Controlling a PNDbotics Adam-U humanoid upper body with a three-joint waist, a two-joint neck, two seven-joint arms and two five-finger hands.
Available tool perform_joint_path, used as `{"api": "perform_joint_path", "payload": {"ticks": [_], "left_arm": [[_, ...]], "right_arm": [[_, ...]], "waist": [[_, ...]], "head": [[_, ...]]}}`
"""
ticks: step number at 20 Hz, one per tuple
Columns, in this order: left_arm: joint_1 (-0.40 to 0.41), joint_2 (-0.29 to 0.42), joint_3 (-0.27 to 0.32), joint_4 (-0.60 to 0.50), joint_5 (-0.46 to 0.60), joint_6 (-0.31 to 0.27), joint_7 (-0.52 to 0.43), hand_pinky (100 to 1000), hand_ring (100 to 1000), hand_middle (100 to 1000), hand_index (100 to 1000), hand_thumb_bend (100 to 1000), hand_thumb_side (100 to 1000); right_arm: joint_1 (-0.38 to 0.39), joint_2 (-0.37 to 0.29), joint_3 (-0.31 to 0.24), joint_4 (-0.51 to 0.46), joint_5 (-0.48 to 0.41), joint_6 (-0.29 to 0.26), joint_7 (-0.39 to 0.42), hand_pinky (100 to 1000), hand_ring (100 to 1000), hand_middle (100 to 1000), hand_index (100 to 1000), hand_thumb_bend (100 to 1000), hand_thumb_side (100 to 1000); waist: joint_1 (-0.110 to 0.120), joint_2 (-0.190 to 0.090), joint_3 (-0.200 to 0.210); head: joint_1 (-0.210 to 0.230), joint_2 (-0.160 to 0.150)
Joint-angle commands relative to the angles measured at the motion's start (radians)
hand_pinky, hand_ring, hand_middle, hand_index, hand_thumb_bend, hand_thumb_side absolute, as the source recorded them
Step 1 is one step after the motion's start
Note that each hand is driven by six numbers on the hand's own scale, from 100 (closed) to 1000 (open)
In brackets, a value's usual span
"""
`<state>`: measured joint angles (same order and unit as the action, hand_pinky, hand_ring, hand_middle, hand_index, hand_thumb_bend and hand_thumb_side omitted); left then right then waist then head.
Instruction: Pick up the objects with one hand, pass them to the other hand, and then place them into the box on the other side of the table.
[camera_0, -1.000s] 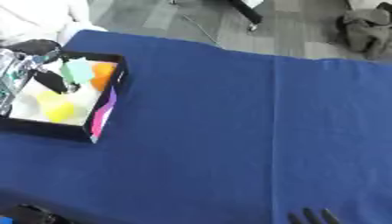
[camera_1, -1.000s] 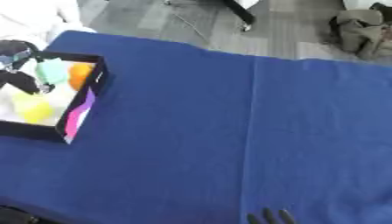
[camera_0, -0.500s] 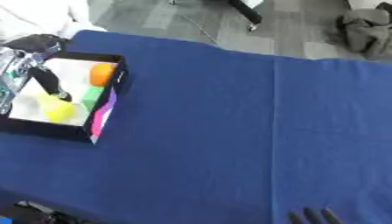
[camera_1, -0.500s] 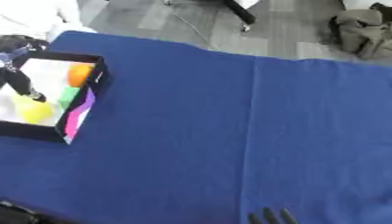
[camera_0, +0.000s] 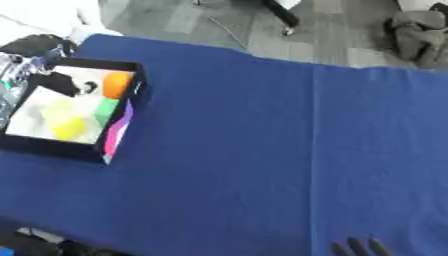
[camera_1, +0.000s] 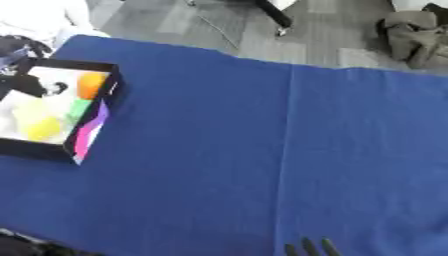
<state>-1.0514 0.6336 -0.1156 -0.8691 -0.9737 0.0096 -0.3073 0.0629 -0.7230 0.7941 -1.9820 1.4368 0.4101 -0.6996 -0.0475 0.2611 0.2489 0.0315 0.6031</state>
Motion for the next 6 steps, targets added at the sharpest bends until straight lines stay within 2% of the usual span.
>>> {"api": "perform_joint_path", "payload": {"ticks": [1,2,6], "left_arm": [[-0.043,0.025,0.042,-0.053,0.049,-0.038,-0.007,1000,925,725,852,100,413],[-0.051,0.024,0.044,-0.074,0.065,-0.053,-0.006,1000,894,673,841,100,440],[-0.029,0.045,0.042,-0.163,0.130,-0.114,0.000,1000,894,673,841,100,440]], "right_arm": [[0.007,-0.003,-0.015,-0.018,0.012,0.217,-0.207,940,907,871,835,510,283],[0.008,0.000,-0.017,-0.018,0.013,0.220,-0.207,939,907,871,835,510,282],[0.008,0.006,-0.023,-0.018,0.017,0.228,-0.207,939,907,871,835,510,282]], "waist": [[0.003,-0.023,0.004],[0.002,-0.024,0.006],[0.000,-0.025,0.009]], "head": [[-0.024,-0.004],[-0.040,0.000],[-0.069,0.005]]}}
